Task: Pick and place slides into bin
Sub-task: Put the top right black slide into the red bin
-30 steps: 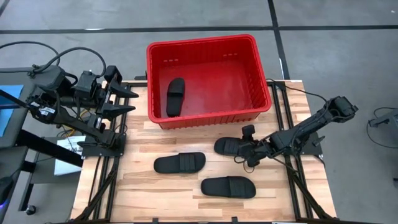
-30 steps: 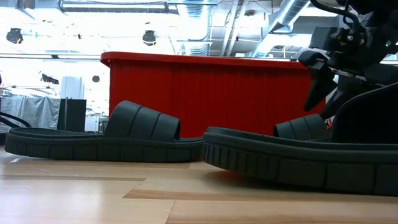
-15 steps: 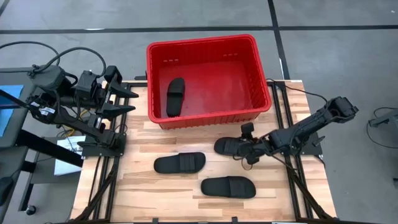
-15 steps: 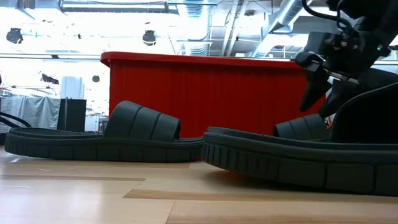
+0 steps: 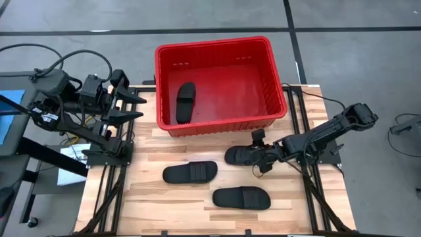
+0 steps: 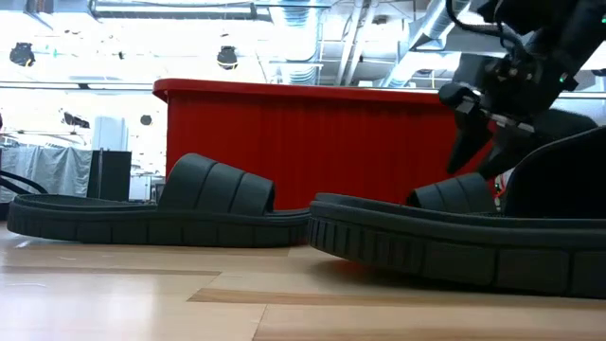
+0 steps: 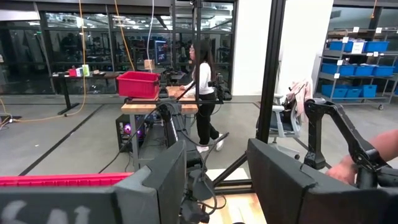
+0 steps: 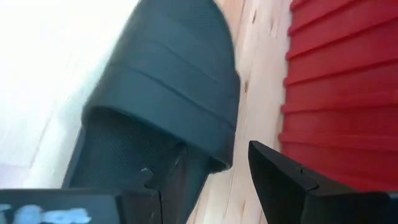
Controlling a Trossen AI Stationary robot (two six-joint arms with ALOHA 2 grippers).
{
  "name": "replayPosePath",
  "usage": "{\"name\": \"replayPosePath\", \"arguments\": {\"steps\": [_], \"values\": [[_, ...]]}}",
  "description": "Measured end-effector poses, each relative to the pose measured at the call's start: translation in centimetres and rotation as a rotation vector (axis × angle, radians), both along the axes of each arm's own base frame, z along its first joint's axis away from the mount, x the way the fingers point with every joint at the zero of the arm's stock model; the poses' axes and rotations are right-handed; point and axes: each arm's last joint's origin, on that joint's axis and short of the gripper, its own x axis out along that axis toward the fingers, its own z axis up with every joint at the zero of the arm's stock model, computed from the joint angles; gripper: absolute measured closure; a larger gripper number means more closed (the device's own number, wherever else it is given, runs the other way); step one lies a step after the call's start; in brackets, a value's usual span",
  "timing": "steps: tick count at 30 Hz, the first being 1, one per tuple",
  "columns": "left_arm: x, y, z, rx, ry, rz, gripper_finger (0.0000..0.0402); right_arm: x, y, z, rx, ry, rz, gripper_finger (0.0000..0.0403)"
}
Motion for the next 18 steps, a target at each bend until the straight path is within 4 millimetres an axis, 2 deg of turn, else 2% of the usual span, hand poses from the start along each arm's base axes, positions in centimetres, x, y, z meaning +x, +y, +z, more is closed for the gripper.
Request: {"name": "replayPosePath", "arguments": {"steps": [7,12,15,18], "values": [[0.0,0.0,0.0,0.000,0.000,0.000,0.0240,1.0,0.5,-2.2,-0.005,0.078,0.057,0.0241],[0.0,0.0,0.0,0.000,0.000,0.000,0.0240,1.5,0.7,-2.5,-0.026,0.068,0.081,0.0250],[0.0,0.0,0.0,0.000,0.000,0.001,0.0240,1.6,0.5,-2.4,-0.082,0.047,0.070,0.0271],[0.0,0.0,0.0,0.000,0.000,0.001,0.0240,1.7,0.3,-2.3,-0.110,0.033,0.046,0.0320]]}}
